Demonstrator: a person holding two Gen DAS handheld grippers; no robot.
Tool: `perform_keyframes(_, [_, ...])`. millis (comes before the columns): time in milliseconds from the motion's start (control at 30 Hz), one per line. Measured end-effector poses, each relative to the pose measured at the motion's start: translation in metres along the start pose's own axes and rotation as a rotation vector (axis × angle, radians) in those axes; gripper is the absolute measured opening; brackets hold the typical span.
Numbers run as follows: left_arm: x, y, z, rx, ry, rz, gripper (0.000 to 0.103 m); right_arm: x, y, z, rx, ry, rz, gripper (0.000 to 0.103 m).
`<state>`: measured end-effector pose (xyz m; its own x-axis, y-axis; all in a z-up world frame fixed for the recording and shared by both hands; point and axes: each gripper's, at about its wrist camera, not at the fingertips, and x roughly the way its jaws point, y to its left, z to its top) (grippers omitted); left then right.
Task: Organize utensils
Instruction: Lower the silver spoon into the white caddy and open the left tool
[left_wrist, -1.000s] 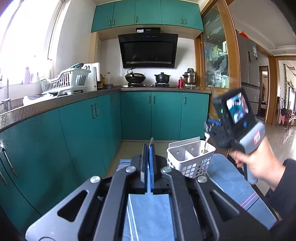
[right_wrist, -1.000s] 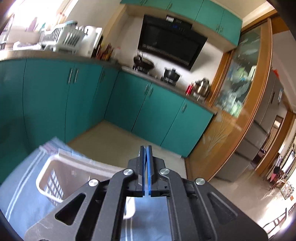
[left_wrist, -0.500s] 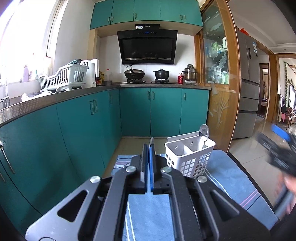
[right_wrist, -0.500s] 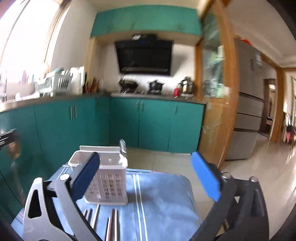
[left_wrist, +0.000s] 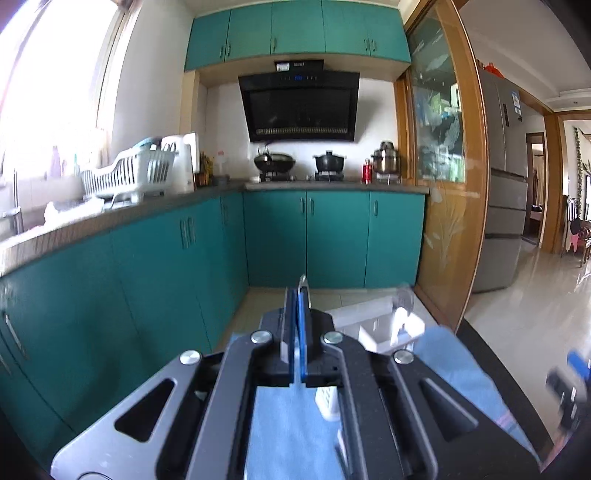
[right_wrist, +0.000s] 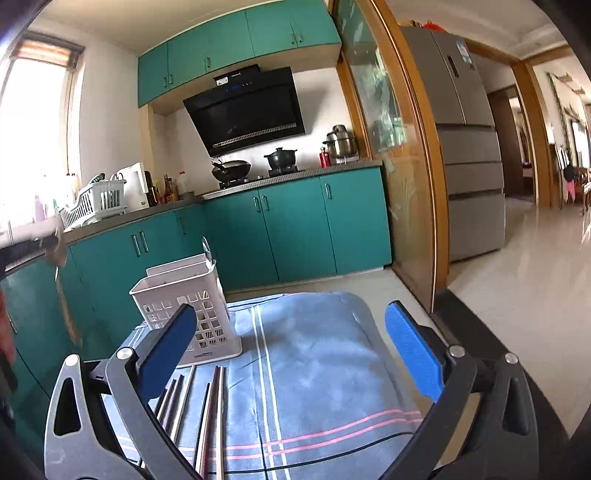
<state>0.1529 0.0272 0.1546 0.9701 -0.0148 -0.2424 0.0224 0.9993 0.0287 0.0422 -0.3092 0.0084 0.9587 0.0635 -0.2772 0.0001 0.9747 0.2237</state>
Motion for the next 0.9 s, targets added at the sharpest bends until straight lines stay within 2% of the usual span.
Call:
perform_keyframes(167, [0.037,-0.019,0.047,0.025,-0.040,0.031,0.001,0.001,-0.009,0.004,0.034,0.002,0.004,0.100])
perform_keyframes(300, [0.079,-0.038,0.056,0.099,-0.045,0.120,0.001,0.007,-0.014,0.004,0.064,0.021,0.012,0.100])
perform_keyframes(467, [0.129,-0.053,0.028,0.137,0.043,0.160,0.001,0.011,-0.014,0.004,0.064,0.035,0.027,0.100])
perform_keyframes(700, [0.172,-0.059,-0.028,0.145,0.187,0.177,0.005,0.015,-0.017,0.002,0.069,0.058,0.040,0.100])
perform_keyframes(800, [0.166,-0.058,-0.040,0.142,0.161,0.192,0.004,0.016,-0.017,0.002,0.070,0.066,0.043,0.100])
perform_keyframes(900, [0.156,-0.050,-0.031,0.085,0.130,0.163,0.003,0.018,-0.018,0.003,0.078,0.070,0.046,0.100])
